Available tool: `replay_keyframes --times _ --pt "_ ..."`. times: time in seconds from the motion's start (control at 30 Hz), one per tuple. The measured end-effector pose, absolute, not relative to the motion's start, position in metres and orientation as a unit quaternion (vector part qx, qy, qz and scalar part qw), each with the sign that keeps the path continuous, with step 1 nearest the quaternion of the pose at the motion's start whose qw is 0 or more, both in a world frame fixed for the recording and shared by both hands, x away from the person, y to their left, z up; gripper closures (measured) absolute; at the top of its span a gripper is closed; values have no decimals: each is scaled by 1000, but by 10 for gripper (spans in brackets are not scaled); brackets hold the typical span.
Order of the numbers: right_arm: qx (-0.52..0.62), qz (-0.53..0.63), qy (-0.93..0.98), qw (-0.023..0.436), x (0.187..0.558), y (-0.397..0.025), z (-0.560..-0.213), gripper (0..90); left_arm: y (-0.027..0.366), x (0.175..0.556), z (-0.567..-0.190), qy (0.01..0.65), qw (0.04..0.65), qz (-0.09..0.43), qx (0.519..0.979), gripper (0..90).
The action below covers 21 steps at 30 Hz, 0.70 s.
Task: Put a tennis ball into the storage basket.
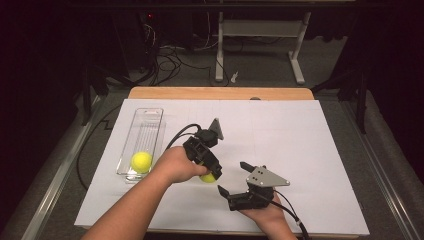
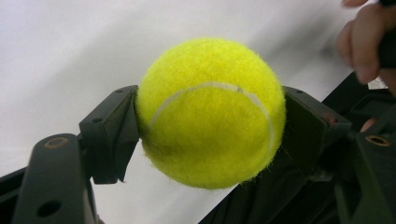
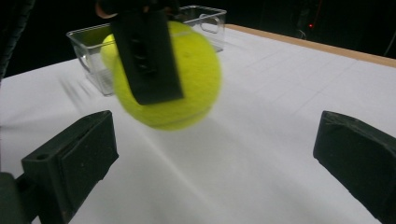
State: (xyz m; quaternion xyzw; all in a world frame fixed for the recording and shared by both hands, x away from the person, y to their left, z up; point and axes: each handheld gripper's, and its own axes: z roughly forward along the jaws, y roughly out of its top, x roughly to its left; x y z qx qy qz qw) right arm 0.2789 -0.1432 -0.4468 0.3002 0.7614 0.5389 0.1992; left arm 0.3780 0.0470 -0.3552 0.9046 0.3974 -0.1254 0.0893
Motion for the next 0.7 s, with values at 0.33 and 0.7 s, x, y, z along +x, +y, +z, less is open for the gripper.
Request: replay_keyframes --times 0.33,0.7 --pt "322 518 763 216 288 -162 -443 4 64 381 -360 411 84 -124 899 266" --pt "338 505 758 237 291 -189 -440 4 72 382 -361 414 86 -126 897 266"
